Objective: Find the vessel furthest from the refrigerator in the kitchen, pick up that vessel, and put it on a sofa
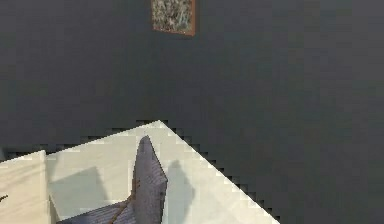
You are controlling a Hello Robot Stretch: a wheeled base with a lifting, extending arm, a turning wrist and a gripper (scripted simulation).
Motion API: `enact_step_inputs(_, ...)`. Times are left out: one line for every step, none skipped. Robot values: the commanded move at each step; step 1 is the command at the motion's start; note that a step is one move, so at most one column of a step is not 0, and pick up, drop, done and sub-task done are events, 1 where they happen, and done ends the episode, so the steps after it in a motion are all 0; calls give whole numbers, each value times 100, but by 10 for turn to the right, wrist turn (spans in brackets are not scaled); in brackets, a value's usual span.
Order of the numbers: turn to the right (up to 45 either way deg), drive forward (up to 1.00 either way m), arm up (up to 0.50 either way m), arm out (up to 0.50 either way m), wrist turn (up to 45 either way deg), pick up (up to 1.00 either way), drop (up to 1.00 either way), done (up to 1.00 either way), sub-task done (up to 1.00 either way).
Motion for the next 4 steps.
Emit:
enact_step_inputs(450, 0, 0, 0, 0, 0, 0, 0, 0)
enact_step_inputs(120, 0, 0, 0, 0, 0, 0, 0, 0)
enact_step_inputs(0, 5, 0, 0, 0, 0, 0, 0, 0)
enact_step_inputs(-240, 0, 0, 0, 0, 0, 0, 0, 0)
